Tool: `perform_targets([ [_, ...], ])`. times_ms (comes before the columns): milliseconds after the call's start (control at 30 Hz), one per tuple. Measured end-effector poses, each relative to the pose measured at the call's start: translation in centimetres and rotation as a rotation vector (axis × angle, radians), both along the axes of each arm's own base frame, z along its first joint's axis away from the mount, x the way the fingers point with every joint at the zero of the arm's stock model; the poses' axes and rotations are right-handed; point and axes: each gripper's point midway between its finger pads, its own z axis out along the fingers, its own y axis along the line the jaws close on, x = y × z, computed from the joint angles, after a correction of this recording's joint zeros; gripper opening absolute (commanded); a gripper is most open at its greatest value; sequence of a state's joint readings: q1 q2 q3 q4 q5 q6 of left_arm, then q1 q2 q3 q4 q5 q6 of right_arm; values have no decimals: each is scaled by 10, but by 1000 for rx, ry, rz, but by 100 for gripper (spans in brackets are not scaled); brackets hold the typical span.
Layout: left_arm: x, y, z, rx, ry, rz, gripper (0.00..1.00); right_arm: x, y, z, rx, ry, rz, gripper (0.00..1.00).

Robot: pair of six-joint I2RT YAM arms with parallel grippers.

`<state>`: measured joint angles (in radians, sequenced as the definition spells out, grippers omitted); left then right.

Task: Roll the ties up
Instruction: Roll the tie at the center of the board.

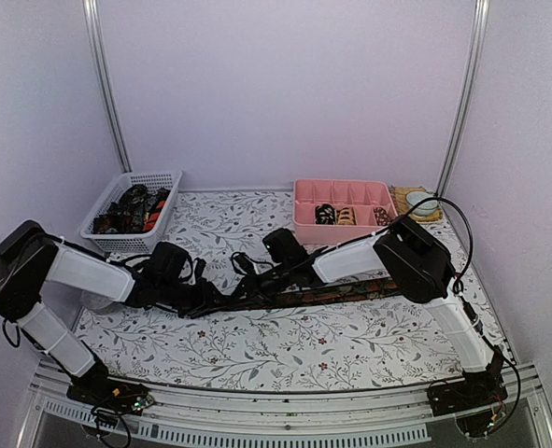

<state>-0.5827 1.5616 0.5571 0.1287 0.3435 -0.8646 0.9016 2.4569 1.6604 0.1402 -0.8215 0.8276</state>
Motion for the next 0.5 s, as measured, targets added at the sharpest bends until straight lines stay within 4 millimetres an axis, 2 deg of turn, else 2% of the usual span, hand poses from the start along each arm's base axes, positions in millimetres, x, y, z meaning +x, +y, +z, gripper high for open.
perform_targets([
  [200, -1, 1, -2, -60, -5, 50, 27, 0, 0, 0, 2, 4, -3, 8],
  [300, -1, 3, -4, -69, -7, 77, 26, 1, 0, 0, 3, 6, -5, 8],
  [367, -1, 5, -4, -77, -11, 95, 26, 1, 0, 0, 3, 7, -5, 8],
  [500, 0, 8, -3, -100, -26, 129, 38, 0, 0, 0, 3, 10, -5, 8],
])
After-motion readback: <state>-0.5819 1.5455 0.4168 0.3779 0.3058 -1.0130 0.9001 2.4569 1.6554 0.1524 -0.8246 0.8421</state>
